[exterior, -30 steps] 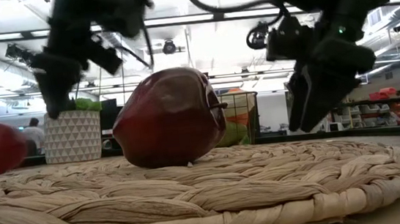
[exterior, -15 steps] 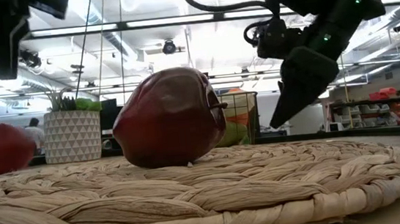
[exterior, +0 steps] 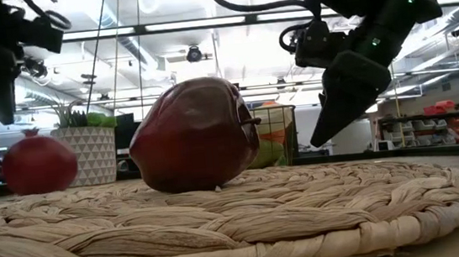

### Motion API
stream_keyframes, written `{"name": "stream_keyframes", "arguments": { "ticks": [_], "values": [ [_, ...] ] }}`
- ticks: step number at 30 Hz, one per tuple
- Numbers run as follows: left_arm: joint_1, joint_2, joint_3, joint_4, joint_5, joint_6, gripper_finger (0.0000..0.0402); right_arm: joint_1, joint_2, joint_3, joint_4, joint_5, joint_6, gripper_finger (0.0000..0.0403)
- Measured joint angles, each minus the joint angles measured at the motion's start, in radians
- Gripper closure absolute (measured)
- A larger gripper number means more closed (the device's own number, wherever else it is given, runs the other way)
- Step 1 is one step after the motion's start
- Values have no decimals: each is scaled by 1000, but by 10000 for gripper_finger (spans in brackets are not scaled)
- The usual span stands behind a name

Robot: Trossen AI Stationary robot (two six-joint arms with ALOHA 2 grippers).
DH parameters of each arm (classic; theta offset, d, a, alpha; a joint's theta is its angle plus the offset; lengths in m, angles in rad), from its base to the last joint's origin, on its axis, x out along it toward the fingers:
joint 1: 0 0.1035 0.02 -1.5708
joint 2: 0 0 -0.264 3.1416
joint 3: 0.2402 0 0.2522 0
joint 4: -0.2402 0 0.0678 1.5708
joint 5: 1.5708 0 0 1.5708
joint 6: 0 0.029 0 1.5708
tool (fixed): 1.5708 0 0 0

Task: Build produce basket
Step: Put the pomegranate into the wire basket

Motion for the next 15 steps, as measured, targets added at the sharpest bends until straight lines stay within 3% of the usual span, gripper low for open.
{"name": "stream_keyframes", "arguments": {
  "ticks": [8,15],
  "values": [
    [67,-218,-142,164,-35,9,143,0,0,0,-1,-8,0,6],
    [69,-310,-164,299,-35,70,143,0,0,0,-1,-15,-2,6]
  ]
}}
